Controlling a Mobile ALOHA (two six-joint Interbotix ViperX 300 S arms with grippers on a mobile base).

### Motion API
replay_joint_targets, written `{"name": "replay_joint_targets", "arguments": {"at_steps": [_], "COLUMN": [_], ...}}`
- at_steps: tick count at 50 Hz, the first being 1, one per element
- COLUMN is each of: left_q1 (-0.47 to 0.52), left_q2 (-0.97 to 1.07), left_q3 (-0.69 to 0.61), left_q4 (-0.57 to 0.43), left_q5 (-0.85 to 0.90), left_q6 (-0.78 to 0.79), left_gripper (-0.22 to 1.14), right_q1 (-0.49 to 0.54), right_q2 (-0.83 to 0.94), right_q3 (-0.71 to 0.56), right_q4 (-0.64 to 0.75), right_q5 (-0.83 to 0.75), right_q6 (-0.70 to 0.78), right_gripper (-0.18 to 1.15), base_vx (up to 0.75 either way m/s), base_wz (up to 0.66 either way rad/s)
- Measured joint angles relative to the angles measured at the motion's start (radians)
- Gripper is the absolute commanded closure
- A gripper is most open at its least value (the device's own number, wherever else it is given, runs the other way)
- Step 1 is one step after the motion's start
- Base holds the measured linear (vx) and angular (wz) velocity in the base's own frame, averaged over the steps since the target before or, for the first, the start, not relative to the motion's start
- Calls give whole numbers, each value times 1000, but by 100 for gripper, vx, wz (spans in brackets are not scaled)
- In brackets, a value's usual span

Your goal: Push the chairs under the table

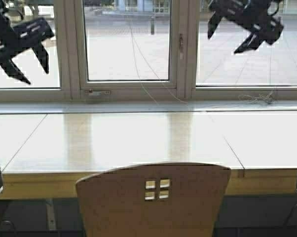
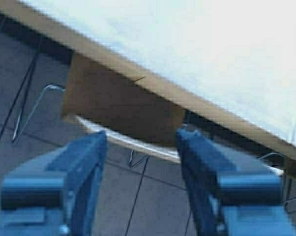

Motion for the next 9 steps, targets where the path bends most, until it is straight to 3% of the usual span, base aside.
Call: {"name": "replay_joint_targets", "arguments": {"at_steps": [9], "left_q1": [0], "left_q2": [-229], "left_q3": [-20], "left_q4": [104], "left_q5": [143], "left_q6": [26], "left_gripper": [10], "right_q1": [-51], "right_q2": [-262], "right_q3": [8], "right_q4": [-267], "right_q5": [158], "right_q6": [0], "right_gripper": [-2], "base_vx": [-8], "base_wz": [-7]}}
